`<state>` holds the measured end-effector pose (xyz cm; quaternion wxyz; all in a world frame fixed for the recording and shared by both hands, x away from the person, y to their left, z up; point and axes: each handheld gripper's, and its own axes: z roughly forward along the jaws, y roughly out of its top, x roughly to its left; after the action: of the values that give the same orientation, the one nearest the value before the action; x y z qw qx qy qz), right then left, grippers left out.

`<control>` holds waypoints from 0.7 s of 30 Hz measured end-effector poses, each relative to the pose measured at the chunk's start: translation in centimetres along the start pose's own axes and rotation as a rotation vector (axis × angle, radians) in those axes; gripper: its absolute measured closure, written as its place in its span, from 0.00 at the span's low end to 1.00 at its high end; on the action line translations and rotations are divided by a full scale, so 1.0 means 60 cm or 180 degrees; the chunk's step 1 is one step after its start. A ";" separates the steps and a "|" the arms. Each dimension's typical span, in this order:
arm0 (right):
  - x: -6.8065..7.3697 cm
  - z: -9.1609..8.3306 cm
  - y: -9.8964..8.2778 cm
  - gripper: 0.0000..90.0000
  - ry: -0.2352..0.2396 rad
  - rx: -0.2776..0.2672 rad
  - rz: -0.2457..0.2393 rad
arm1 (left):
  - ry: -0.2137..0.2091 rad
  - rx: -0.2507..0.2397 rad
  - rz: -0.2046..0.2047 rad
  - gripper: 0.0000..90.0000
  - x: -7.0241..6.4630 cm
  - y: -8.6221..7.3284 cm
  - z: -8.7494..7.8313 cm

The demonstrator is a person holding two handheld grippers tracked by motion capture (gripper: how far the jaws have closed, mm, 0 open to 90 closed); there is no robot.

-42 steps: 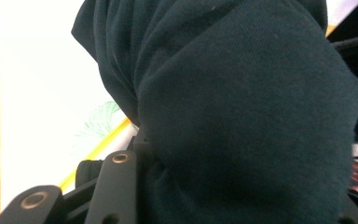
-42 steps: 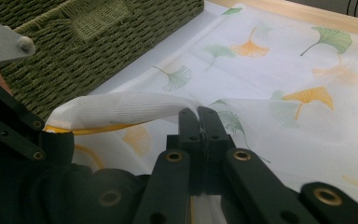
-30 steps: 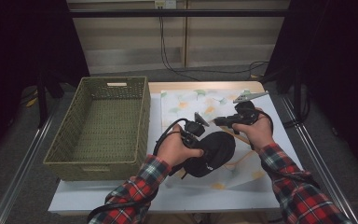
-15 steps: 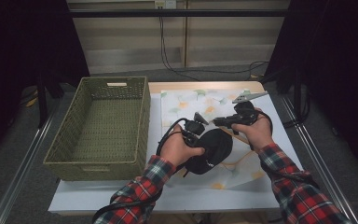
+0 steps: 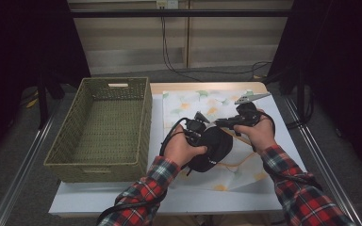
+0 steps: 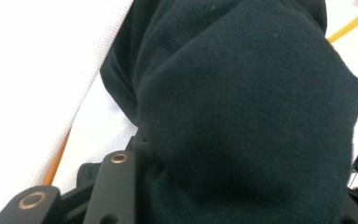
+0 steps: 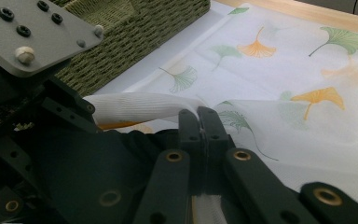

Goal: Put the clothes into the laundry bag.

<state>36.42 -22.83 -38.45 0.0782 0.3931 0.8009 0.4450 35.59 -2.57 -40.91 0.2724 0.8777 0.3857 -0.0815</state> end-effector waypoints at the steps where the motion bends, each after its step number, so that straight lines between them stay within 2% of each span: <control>1: 0.000 0.000 0.000 1.00 0.0002 0.0002 0.0005 | -0.0009 -0.0003 -0.0007 0.63 0.000 0.000 0.001; 3: 0.000 0.000 0.000 1.00 0.0000 0.0003 0.0005 | -0.0001 0.0007 0.0034 0.63 -0.001 0.001 0.001; 9: 0.000 0.001 0.001 1.00 0.0002 0.0003 -0.0005 | -0.0053 0.0015 0.0005 0.63 -0.005 0.002 0.003; 16: 0.001 0.001 0.000 1.00 0.0013 0.0005 -0.0012 | -0.0016 -0.0020 0.0031 0.63 -0.004 0.005 0.009; 21: 0.002 0.002 -0.001 1.00 0.0018 0.0011 0.0005 | 0.0027 -0.0035 -0.0011 0.62 0.000 0.007 0.014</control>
<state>36.37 -22.71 -38.53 0.0749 0.3926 0.8015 0.4448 35.94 -3.29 -41.44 0.2755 0.8758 0.3889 -0.0761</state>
